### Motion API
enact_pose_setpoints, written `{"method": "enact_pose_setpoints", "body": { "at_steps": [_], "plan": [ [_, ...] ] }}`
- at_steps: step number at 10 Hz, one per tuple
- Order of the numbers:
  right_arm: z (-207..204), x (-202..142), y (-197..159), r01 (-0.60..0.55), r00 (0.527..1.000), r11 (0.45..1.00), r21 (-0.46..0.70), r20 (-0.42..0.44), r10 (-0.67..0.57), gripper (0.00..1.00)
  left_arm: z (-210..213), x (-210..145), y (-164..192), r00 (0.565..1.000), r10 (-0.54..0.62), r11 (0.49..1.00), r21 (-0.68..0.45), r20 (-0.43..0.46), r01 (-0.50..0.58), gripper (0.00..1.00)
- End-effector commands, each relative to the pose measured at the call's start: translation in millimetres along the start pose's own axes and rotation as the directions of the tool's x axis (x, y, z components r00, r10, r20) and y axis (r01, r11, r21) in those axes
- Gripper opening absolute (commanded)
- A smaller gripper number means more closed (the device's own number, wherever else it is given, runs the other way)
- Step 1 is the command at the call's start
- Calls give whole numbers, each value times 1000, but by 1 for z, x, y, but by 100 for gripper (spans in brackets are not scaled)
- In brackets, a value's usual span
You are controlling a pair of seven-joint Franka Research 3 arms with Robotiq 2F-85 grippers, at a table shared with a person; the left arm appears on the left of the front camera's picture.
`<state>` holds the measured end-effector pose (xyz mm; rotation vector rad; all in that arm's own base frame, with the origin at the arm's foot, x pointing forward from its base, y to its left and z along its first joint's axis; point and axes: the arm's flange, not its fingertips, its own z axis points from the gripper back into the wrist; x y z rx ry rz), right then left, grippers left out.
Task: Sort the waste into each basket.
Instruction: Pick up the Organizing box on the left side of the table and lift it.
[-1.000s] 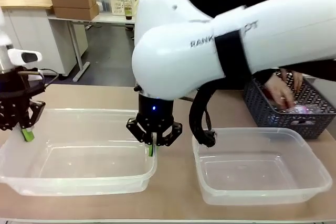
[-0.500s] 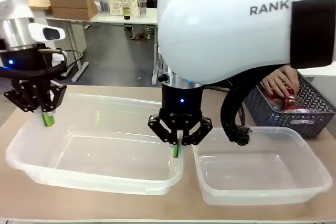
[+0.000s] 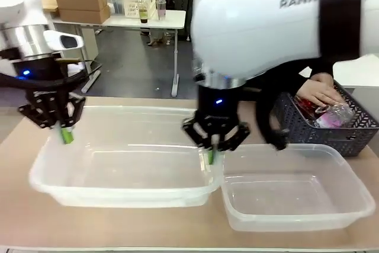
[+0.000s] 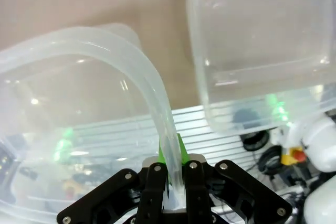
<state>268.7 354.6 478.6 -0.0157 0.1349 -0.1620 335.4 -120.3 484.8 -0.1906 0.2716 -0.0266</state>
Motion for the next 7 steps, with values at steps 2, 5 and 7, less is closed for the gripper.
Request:
{"method": "enact_pose_setpoints", "body": {
  "at_steps": [2, 5, 7],
  "plan": [
    [9, 40, -64, -105, 994, 993, 52, -29, 106, 4, 2, 16, -63, 996, 81, 994, -73, -33, -84, 6],
    [4, 50, -111, -179, 982, 979, 102, -39, 184, 4, 8, 55, -103, 989, 146, 986, -80, -4, -146, 6],
    [1, 40, -121, -152, 988, 981, 117, 22, 151, 4, 7, 74, -117, 995, 77, 996, -44, -65, -80, 6]
  ]
}}
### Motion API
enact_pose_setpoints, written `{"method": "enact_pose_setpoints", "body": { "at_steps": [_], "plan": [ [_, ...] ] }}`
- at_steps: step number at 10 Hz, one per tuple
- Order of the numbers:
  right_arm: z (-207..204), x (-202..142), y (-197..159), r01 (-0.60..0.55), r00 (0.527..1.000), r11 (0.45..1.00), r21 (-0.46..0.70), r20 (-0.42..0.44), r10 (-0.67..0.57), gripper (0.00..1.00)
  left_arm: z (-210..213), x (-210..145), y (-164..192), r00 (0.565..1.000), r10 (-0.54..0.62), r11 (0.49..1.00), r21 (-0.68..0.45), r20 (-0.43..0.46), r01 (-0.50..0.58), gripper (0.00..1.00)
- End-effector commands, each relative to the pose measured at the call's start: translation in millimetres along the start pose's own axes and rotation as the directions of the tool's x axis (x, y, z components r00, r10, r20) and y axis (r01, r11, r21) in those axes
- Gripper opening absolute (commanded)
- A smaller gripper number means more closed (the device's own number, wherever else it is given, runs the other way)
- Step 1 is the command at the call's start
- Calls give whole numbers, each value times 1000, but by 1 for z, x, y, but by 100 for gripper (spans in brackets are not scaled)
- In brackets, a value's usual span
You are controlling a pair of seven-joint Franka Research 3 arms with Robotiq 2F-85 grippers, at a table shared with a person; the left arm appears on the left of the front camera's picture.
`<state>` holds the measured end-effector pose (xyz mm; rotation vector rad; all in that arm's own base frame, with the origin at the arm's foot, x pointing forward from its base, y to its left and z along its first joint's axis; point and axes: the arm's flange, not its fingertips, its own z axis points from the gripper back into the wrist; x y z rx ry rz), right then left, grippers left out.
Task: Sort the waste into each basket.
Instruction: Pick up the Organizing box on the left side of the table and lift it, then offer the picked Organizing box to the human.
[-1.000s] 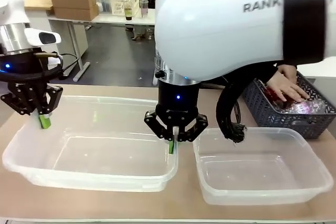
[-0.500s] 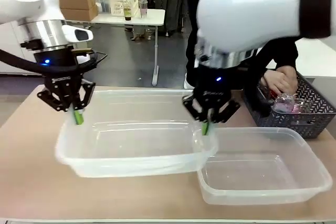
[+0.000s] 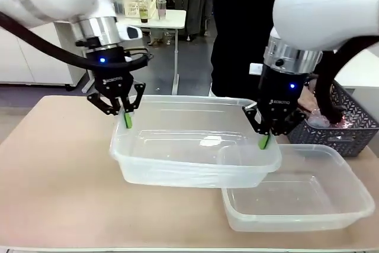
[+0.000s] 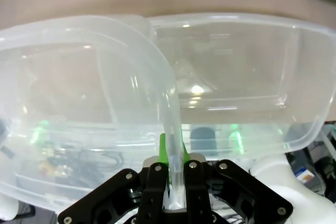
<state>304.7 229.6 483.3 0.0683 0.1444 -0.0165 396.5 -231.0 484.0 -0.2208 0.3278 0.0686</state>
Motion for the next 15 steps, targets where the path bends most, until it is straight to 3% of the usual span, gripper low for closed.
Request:
{"method": "enact_pose_setpoints", "body": {
  "at_steps": [1, 2, 3, 15],
  "plan": [
    [-9, -14, 4, 36, 997, 997, 64, 73, -40, 4, 9, 9, -9, 999, -53, 998, 19, -4, 54, 6],
    [0, 0, 0, 0, 1000, 1000, 0, 0, 0, 4, 5, 7, 1, 994, -99, 993, 62, 49, 96, 6],
    [0, 0, 0, 0, 1000, 1000, 0, 0, 0, 4, -1, 9, -5, 1000, -25, 1000, 17, -12, 26, 6],
    [0, 0, 0, 0, 1000, 1000, 0, 0, 0, 4, -1, 9, -5, 1000, -25, 1000, 17, -12, 26, 6]
  ]
}}
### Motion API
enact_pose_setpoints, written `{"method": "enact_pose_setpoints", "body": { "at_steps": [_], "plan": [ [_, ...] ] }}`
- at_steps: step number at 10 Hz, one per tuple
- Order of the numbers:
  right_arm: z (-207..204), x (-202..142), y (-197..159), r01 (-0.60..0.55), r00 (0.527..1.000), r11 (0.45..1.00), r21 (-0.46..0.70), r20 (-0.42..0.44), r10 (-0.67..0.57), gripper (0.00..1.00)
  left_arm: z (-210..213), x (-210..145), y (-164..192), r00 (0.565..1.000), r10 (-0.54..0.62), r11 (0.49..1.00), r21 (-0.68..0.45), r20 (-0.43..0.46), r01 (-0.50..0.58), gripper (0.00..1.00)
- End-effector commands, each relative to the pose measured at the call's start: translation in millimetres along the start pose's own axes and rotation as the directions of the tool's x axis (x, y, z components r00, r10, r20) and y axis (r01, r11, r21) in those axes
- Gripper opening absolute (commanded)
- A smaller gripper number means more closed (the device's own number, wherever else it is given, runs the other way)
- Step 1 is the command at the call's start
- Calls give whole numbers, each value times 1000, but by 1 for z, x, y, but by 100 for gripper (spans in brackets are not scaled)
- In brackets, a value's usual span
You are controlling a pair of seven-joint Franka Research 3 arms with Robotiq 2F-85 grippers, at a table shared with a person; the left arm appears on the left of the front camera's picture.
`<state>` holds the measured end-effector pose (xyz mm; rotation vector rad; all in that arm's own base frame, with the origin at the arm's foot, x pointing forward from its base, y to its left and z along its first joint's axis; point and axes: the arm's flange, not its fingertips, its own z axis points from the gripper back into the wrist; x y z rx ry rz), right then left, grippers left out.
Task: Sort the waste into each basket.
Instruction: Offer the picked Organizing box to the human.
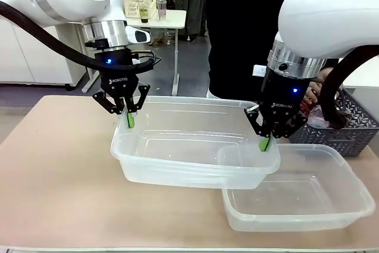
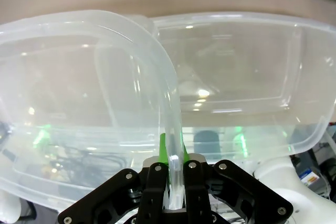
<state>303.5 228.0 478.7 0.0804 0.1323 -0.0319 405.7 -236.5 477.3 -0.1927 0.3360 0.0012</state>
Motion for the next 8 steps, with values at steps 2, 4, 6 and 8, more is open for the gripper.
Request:
{"method": "enact_pose_setpoints", "body": {
  "at_steps": [2, 4, 6, 8],
  "plan": [
    [5, 0, 2, -14, 1000, 1000, -13, -13, 14, 4, 3, -2, 0, 999, 35, 999, -21, 2, -35, 6],
    [5, 0, 2, -14, 1000, 1000, -13, -13, 14, 4, 3, -2, 0, 999, 35, 999, -21, 2, -35, 6],
    [5, 0, 2, -14, 1000, 1000, -13, -13, 14, 4, 3, -2, 0, 999, 35, 999, -21, 2, -35, 6],
    [5, 0, 2, -14, 1000, 1000, -13, -13, 14, 4, 3, -2, 0, 999, 35, 999, -21, 2, -35, 6]
  ]
}}
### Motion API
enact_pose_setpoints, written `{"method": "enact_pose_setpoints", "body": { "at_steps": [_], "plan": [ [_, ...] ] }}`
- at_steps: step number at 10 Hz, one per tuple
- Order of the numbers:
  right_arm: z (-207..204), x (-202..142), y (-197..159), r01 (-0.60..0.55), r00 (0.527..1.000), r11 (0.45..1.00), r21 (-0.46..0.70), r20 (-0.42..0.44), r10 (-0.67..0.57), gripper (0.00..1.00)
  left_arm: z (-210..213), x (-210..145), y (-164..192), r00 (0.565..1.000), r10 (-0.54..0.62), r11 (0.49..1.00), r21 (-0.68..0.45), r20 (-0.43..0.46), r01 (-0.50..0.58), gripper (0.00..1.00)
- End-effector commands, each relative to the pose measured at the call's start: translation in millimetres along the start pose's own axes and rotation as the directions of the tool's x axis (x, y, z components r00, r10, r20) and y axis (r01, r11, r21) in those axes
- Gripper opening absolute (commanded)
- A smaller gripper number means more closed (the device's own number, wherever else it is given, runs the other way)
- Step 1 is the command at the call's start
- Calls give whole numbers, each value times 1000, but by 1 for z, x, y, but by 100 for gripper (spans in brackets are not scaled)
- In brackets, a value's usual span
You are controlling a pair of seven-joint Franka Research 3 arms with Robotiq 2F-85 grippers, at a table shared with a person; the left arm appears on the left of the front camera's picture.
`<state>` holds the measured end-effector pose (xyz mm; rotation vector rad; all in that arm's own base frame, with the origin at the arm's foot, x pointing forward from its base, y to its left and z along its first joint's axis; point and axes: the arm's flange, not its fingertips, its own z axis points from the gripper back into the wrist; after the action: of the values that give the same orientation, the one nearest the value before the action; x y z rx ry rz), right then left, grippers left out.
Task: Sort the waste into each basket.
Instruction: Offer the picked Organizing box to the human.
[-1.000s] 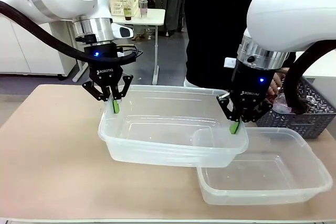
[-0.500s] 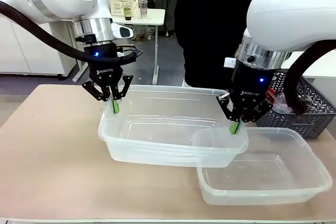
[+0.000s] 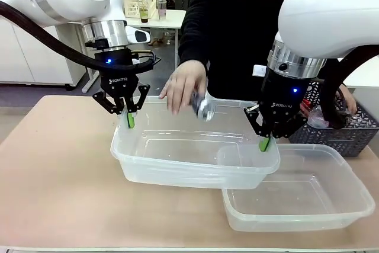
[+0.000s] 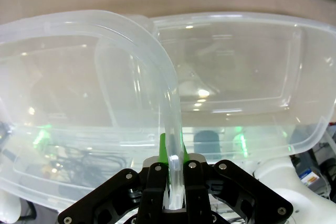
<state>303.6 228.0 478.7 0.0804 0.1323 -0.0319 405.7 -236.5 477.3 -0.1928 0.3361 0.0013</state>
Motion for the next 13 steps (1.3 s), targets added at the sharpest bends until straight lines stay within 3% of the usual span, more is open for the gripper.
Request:
{"method": "enact_pose_setpoints", "body": {
  "at_steps": [1, 13],
  "plan": [
    [5, 0, 2, -14, 1000, 1000, -13, -13, 14, 4, 3, -2, 0, 999, 35, 999, -21, 2, -35, 6],
    [5, 0, 2, -14, 1000, 1000, -13, -13, 14, 4, 3, -2, 0, 999, 35, 999, -21, 2, -35, 6]
  ]
}}
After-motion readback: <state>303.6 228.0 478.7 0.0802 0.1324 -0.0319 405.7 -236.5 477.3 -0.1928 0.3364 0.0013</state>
